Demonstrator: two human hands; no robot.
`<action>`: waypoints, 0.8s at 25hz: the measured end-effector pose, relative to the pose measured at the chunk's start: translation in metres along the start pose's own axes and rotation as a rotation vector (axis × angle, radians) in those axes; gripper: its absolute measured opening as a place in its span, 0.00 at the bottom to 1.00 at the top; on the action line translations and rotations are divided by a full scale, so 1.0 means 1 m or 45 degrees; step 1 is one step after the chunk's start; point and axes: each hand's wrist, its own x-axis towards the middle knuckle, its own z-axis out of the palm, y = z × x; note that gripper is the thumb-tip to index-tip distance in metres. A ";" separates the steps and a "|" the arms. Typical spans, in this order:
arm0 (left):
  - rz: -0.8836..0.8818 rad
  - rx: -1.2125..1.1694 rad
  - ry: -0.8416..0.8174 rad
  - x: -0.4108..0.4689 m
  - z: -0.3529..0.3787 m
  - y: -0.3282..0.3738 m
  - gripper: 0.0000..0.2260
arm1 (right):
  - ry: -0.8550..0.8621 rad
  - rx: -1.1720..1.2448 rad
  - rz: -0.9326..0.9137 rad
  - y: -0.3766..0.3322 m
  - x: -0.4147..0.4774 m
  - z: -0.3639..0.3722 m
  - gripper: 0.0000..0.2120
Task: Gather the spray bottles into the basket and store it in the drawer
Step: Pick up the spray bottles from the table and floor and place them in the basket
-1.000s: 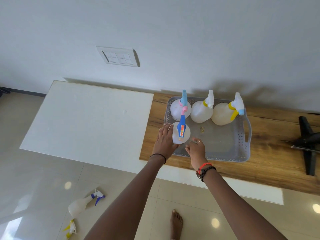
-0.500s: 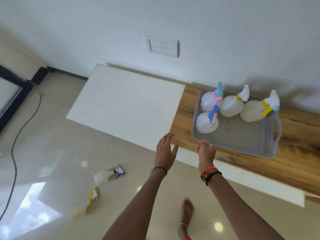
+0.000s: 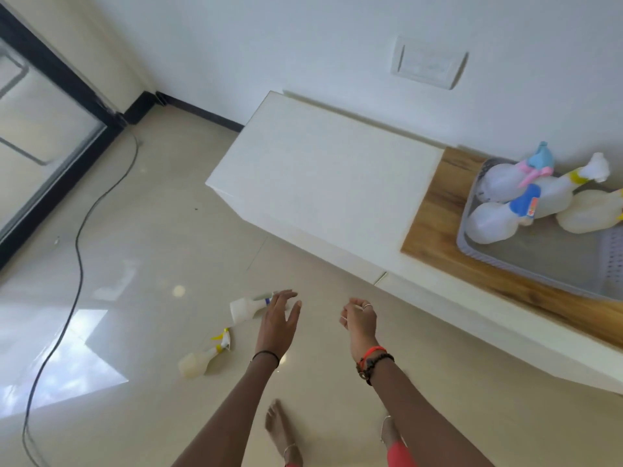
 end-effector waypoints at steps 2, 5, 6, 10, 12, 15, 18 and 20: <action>-0.013 0.003 -0.022 -0.003 -0.029 -0.036 0.10 | -0.009 0.005 0.028 0.025 -0.016 0.032 0.08; -0.020 0.018 -0.064 -0.004 -0.062 -0.079 0.11 | 0.001 0.011 0.066 0.057 -0.032 0.071 0.08; -0.019 0.013 -0.077 -0.003 -0.072 -0.095 0.11 | -0.003 0.017 0.078 0.068 -0.036 0.085 0.08; -0.068 0.039 -0.152 0.005 -0.097 -0.146 0.12 | -0.034 0.054 0.146 0.105 -0.038 0.128 0.08; -0.087 0.063 -0.192 0.010 -0.105 -0.168 0.12 | -0.064 0.076 0.198 0.122 -0.037 0.147 0.06; -0.135 0.113 -0.217 0.026 -0.109 -0.197 0.13 | -0.119 0.099 0.275 0.144 -0.025 0.171 0.06; -0.157 0.170 -0.239 0.051 -0.103 -0.234 0.12 | -0.135 0.075 0.345 0.168 0.003 0.196 0.07; -0.167 0.204 -0.239 0.071 -0.092 -0.261 0.12 | -0.143 0.075 0.386 0.185 0.031 0.213 0.10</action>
